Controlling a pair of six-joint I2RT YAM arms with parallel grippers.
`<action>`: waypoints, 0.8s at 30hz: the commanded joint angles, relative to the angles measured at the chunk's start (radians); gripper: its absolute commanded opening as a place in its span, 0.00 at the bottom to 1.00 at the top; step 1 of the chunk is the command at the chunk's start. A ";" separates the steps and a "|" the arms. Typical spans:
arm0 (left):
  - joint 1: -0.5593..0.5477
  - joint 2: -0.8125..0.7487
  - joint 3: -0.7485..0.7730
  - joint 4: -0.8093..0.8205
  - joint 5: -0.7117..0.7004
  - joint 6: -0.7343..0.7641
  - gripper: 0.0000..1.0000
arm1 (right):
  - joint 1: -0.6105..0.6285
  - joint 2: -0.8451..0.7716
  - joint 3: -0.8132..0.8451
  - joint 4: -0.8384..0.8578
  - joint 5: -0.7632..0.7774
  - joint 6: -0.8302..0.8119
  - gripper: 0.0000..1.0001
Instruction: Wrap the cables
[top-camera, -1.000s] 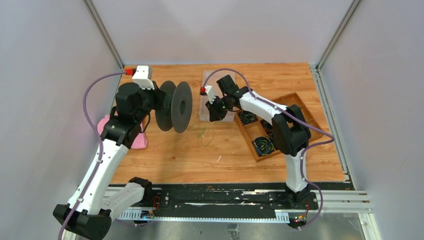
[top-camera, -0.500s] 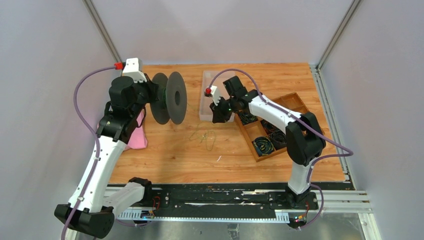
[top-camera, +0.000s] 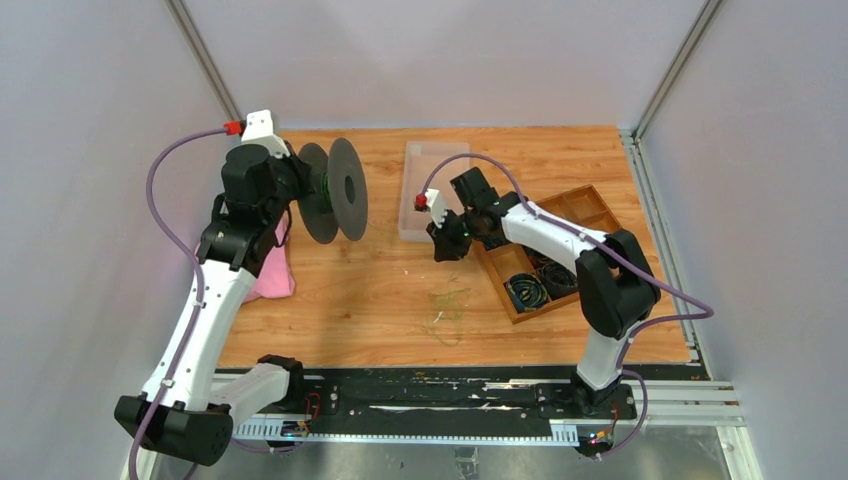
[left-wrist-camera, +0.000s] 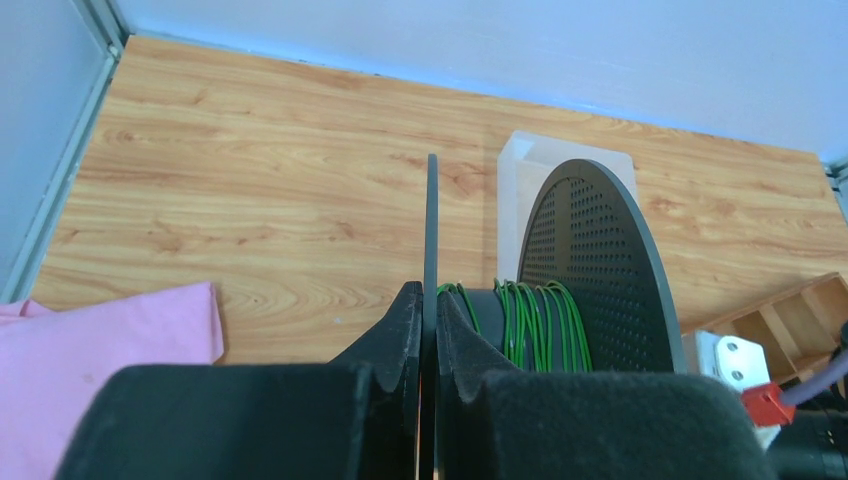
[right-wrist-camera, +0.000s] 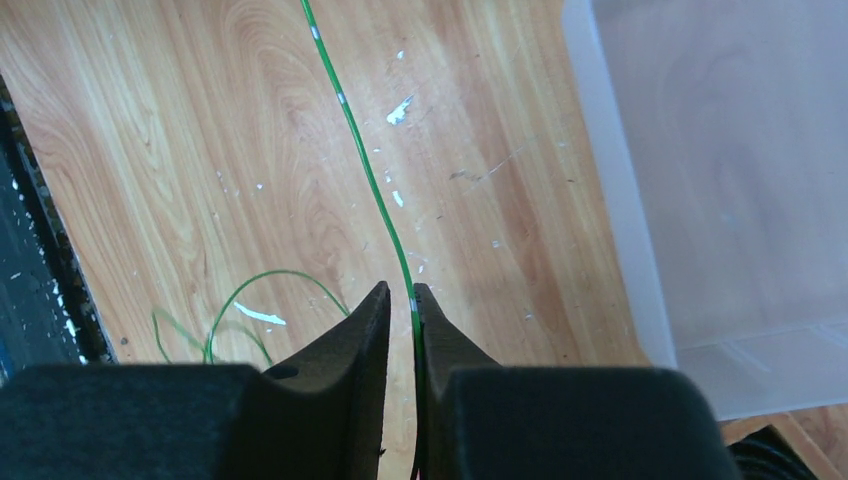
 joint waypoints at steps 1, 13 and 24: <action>0.013 0.009 0.058 0.094 -0.036 -0.031 0.00 | 0.049 -0.047 -0.047 -0.015 -0.005 -0.023 0.13; 0.021 0.049 0.051 0.133 -0.106 -0.030 0.00 | 0.240 -0.123 -0.150 0.032 0.034 -0.045 0.01; 0.021 0.066 0.026 0.188 -0.190 0.033 0.00 | 0.418 -0.137 -0.116 0.031 0.050 -0.047 0.01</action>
